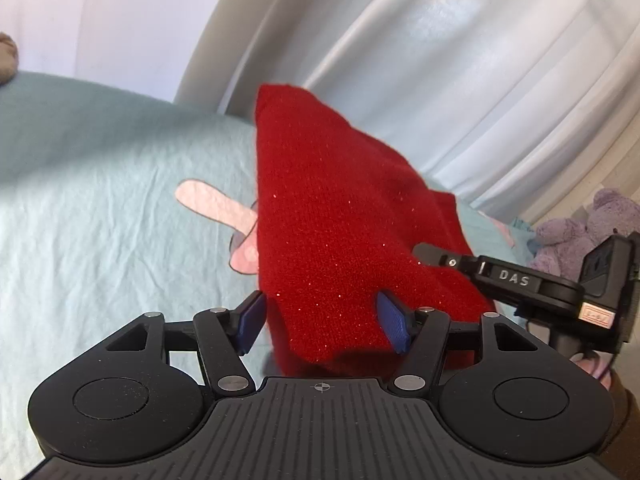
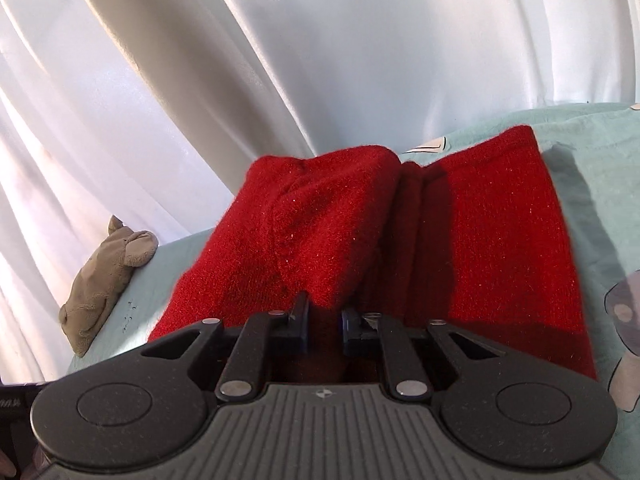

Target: Fold small clothes

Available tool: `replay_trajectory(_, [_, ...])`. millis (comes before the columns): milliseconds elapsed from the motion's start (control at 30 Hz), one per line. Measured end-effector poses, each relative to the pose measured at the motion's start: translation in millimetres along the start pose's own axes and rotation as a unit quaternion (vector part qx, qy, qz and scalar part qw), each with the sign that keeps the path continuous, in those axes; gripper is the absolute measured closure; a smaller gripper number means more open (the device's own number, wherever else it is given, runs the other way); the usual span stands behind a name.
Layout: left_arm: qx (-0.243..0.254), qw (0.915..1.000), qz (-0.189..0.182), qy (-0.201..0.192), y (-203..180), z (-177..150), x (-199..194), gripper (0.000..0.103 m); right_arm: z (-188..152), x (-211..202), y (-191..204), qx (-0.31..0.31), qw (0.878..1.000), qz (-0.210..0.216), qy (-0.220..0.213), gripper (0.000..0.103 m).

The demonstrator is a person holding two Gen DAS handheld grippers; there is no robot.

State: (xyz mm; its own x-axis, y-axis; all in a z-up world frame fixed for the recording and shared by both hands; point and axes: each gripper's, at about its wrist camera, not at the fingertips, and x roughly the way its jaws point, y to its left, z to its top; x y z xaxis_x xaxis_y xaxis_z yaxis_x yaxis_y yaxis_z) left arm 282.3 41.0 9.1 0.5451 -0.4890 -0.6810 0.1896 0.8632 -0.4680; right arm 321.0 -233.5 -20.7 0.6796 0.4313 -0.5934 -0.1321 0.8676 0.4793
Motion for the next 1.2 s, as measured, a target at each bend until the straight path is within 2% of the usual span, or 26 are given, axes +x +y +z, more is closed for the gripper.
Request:
replay_trajectory(100, [-0.014,0.9998,-0.004,0.013,7,0,14,0.031,5,3,7,-0.009,1.000,0.000,0.007,0.087])
replay_trajectory(200, [-0.015,0.9998,-0.009,0.013,10,-2,13,0.031,13,-13,-2,0.008,1.000,-0.003,-0.005,0.071])
replay_trajectory(267, [-0.020,0.9997,-0.011,0.013,11,-3,13,0.031,18,-22,-12,0.024,0.999,-0.014,-0.026,0.051])
replay_trajectory(333, [-0.017,0.9997,-0.009,0.013,10,-3,13,0.030,23,-19,-27,0.059,0.998,-0.012,-0.016,0.044])
replay_trajectory(467, [-0.007,0.9999,0.000,0.012,5,-2,15,0.028,28,9,-53,0.141,0.988,0.044,0.045,0.035])
replay_trajectory(567, [-0.001,0.9999,0.005,0.013,1,-2,16,0.027,33,21,-52,0.167,0.981,0.084,0.046,0.030])
replay_trajectory(633, [0.008,0.9998,0.013,0.013,-3,-4,17,0.025,37,32,-44,0.159,0.981,0.097,0.059,0.027])
replay_trajectory(667, [0.011,0.9997,0.017,0.013,-5,-5,16,0.025,36,39,-39,0.151,0.982,0.096,0.067,0.029])
replay_trajectory(700, [0.014,0.9996,0.023,0.013,-9,-7,13,0.025,35,41,-34,0.143,0.983,0.089,0.067,0.036])
replay_trajectory(733, [0.020,0.9994,0.025,0.012,-14,-10,8,0.026,35,43,-28,0.128,0.986,0.081,0.065,0.065])
replay_trajectory(767, [0.030,0.9992,0.024,0.011,-19,-14,5,0.026,36,41,-22,0.108,0.990,0.075,0.059,0.071])
replay_trajectory(833, [0.062,0.9976,0.029,0.010,-30,-25,-1,0.025,39,29,-2,0.042,0.998,0.042,0.030,0.073])
replay_trajectory(900, [0.089,0.9950,0.042,0.019,-38,-33,3,0.025,41,12,16,-0.015,1.000,0.014,-0.004,0.074])
replay_trajectory(933, [0.095,0.9937,0.055,0.025,-40,-37,9,0.028,43,5,23,-0.032,0.999,0.007,-0.018,0.074])
replay_trajectory(967, [0.089,0.9932,0.068,0.032,-40,-37,16,0.031,44,-4,28,-0.049,0.998,0.002,-0.030,0.074])
replay_trajectory(1000, [0.080,0.9933,0.077,0.035,-38,-37,20,0.039,46,-12,34,-0.063,0.997,0.000,-0.040,0.074])
replay_trajectory(1033, [0.068,0.9939,0.079,0.035,-35,-36,24,0.039,47,-21,37,-0.073,0.996,-0.002,-0.051,0.074])
replay_trajectory(1133, [0.020,0.9979,0.052,0.032,-28,-34,25,0.045,50,-44,35,-0.085,0.993,-0.014,-0.080,0.074])
replay_trajectory(1200, [0.014,0.9985,0.045,0.029,-29,-34,24,0.046,51,-56,26,-0.082,0.992,-0.024,-0.089,0.074])
